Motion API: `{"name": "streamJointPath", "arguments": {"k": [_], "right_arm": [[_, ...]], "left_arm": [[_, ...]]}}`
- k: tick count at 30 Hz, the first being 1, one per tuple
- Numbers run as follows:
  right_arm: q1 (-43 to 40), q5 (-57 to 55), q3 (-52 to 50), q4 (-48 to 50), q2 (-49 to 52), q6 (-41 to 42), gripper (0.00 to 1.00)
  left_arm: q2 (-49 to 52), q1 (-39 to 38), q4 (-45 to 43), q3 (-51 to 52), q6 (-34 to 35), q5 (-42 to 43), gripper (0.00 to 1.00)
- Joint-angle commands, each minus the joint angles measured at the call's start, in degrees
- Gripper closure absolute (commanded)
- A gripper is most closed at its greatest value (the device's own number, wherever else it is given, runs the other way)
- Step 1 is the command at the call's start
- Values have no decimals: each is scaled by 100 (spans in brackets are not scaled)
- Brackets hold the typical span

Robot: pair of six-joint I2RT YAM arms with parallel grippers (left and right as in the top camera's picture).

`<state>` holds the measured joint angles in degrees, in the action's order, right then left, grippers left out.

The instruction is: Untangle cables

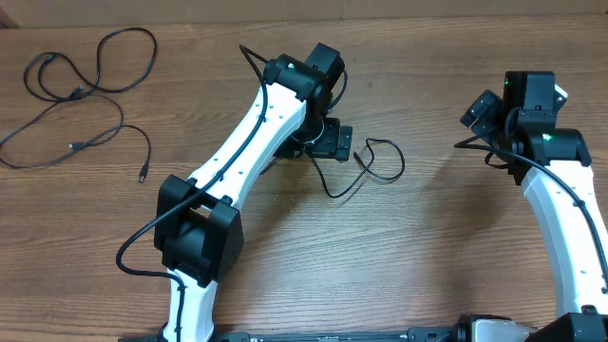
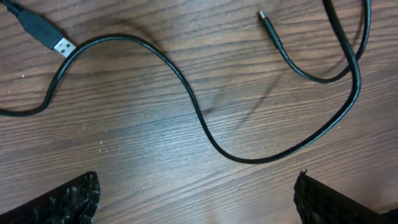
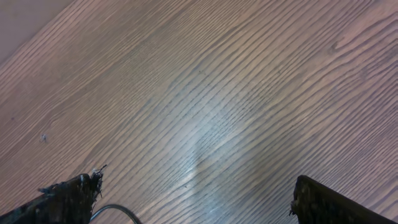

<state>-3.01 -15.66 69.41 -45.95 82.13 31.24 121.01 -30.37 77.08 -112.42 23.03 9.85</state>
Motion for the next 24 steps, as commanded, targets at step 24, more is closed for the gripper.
{"name": "streamJointPath", "arguments": {"k": [24], "right_arm": [[-35, -103, 31, 22, -90, -24, 0]], "left_arm": [[59, -448, -1029, 595, -2911, 798, 0]]}}
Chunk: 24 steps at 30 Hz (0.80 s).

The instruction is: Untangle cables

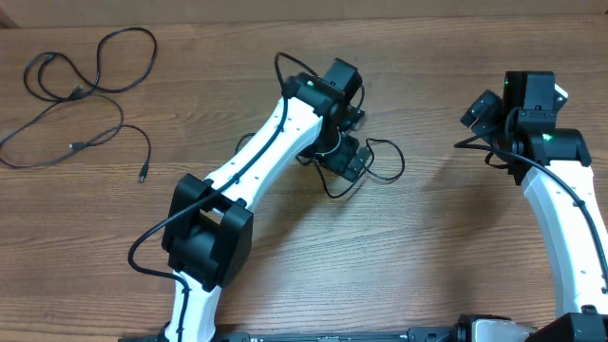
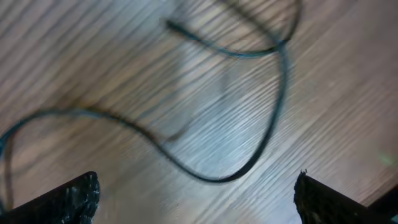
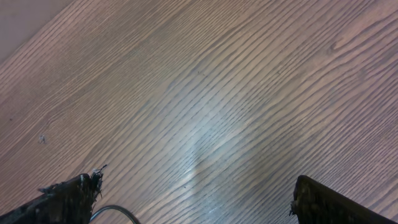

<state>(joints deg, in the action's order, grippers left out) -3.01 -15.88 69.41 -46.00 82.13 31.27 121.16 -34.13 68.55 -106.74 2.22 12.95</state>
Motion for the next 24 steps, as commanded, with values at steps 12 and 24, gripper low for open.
{"name": "streamJointPath", "arguments": {"k": [12, 24], "right_arm": [[-35, -81, 31, 26, -90, -26, 0], [-35, -81, 31, 26, -90, -26, 0]], "left_arm": [[46, -649, -1141, 431, -1290, -271, 0], [46, -708, -1453, 905, -1202, -610, 26]]}}
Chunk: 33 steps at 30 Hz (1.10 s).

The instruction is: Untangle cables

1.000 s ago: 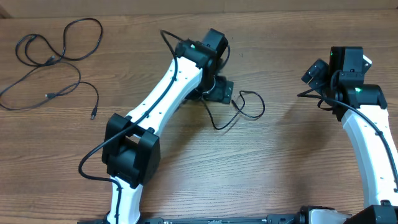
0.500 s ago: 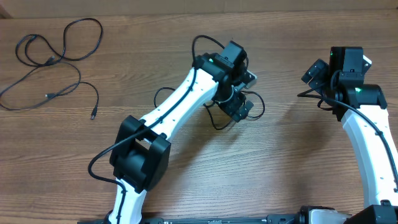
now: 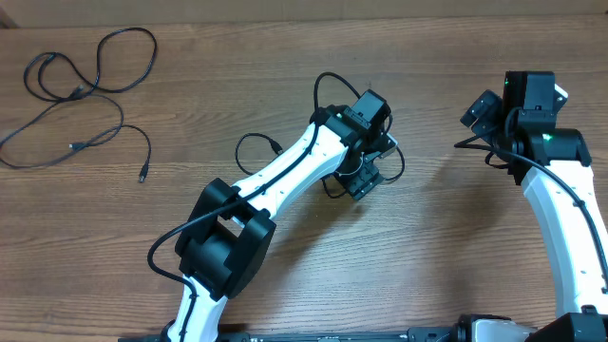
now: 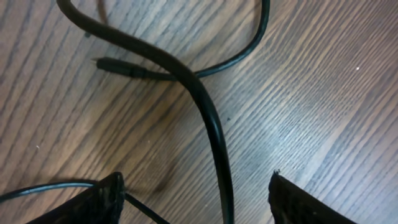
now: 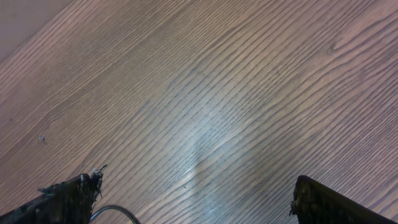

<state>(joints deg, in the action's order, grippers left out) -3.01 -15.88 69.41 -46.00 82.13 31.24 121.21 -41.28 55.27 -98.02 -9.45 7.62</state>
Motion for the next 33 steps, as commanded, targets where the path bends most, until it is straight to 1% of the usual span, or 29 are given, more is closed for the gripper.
{"name": "streamJointPath", "arguments": {"k": [1, 3, 6, 8, 9, 10, 14, 15, 16, 17, 18, 19, 20, 22, 24, 25, 27, 28, 33], "right_arm": [[-35, -81, 31, 26, -90, -24, 0], [-35, -81, 31, 26, -90, -24, 0], [-35, -81, 31, 26, -90, -24, 0], [-35, -81, 31, 26, -90, -24, 0], [-35, -81, 31, 26, -90, -24, 0], [-35, -81, 31, 26, -90, -24, 0], [-35, -81, 31, 26, -90, -24, 0], [-35, -81, 31, 26, -90, -24, 0], [-35, -81, 31, 26, -90, -24, 0], [-35, -81, 31, 26, -90, -24, 0], [-35, -81, 31, 26, -90, -24, 0], [-35, -81, 31, 26, -90, -24, 0], [-35, -81, 31, 26, -90, -24, 0], [-35, -81, 31, 26, -90, -24, 0], [-35, -81, 31, 26, -90, -24, 0], [-35, -81, 31, 26, -90, -24, 0], [-35, -81, 31, 26, -90, -24, 0], [-35, -81, 31, 26, -90, -24, 0], [-35, -81, 31, 26, -90, -24, 0]], "left_arm": [[42, 4, -179, 44, -37, -76, 26], [42, 11, -317, 87, -85, -203, 26], [42, 11, -542, 273, -83, -629, 30], [42, 11, -540, 321, -83, -673, 39], [42, 13, -538, 321, -76, -671, 48], [42, 11, -544, 323, -63, -660, 50], [42, 11, -601, 323, -61, -654, 49], [42, 11, -601, 326, -61, -654, 50], [42, 11, -601, 326, -63, -656, 59], [42, 13, -603, 326, -61, -654, 64], [42, 11, -603, 326, -59, -651, 72], [42, 11, -603, 326, -52, -649, 82], [42, 11, -603, 326, 9, -654, 96], [39, 11, -601, 323, 275, -656, 96], [-15, 11, -420, 164, 881, -658, 96], [-28, 13, -310, 59, 1064, -662, 96], [-109, 13, 122, -393, 1611, -662, 96], [-199, 31, 472, -804, 2015, -662, 96], [-658, 243, 1434, -2243, 3121, -662, 96]]}}
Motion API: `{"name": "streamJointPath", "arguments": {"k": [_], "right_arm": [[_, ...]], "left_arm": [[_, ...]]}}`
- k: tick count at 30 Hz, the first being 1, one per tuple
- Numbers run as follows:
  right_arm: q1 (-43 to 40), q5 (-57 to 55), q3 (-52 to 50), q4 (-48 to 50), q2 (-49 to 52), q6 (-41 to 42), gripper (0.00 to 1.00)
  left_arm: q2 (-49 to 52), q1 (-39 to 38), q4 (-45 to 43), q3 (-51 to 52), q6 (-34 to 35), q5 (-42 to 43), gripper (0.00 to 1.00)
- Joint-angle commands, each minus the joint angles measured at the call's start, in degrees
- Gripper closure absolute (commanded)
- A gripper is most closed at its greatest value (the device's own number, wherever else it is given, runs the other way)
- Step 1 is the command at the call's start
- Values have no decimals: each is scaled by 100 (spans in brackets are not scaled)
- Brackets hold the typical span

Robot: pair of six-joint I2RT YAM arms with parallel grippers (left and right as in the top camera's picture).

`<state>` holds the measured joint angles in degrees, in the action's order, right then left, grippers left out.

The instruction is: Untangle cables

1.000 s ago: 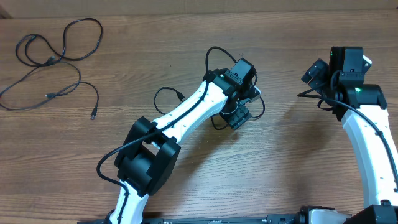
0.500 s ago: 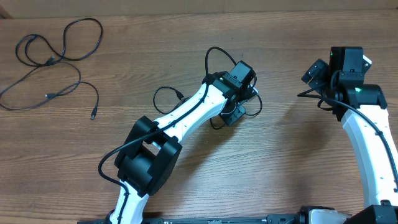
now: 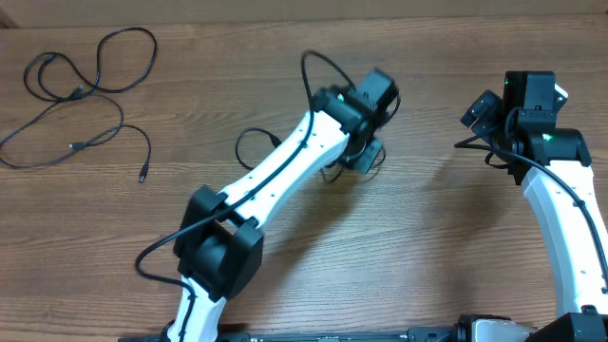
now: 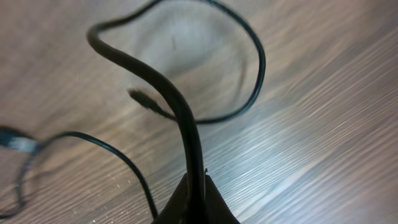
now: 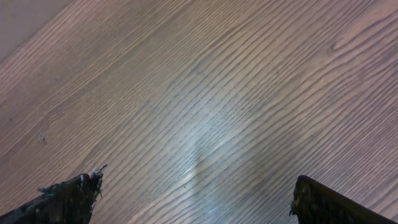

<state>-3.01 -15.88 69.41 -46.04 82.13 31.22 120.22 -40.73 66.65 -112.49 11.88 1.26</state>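
Observation:
A black cable rises from my left gripper, which is shut on it and holds it off the wooden table. Its thin plug end and a USB plug lie below on the wood. From overhead the left gripper is at mid-table, and a loop of this cable shows to the left of the arm. My right gripper is open over bare wood, with nothing between its fingers. It hangs at the far right.
More thin black cables lie looped together at the table's far left corner, well apart from both arms. The white left arm stretches diagonally across the middle. The right arm stands along the right edge.
My left gripper was open low over the cable, with the cable running between its fingers. Now it is shut on that cable and higher, and the cable hangs up off the wood. The right arm is unchanged.
My left gripper first hung open above the middle cable, with the USB plug and thin end in view. Then it was farther right over the loop, then low with the cable between its fingers. Now it grips and lifts the cable. The right gripper stayed open and still.

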Motion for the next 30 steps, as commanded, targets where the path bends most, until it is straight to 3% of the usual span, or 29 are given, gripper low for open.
{"name": "streamJointPath", "arguments": {"k": [1, 7, 12, 17, 21, 30], "right_arm": [[-35, -81, 31, 31, -90, -22, 0], [-35, -81, 31, 31, -90, -22, 0], [-35, -81, 31, 31, -90, -22, 0], [-35, -81, 31, 31, -90, -22, 0], [-35, -81, 31, 31, -90, -20, 0], [-35, -81, 31, 31, -90, -22, 0]], "left_arm": [[-636, 232, 361, -922, 1073, -26, 96], [-1646, 992, 597, -1268, 1875, -33, 96], [-2656, 2068, 728, -1268, 2553, -35, 96], [-3418, 3021, 1086, -1268, 3742, -474, 96], [-3624, 3965, 1513, -1268, 3773, -431, 96], [-3545, 6424, 2664, -1248, 4957, -442, 95]]}}
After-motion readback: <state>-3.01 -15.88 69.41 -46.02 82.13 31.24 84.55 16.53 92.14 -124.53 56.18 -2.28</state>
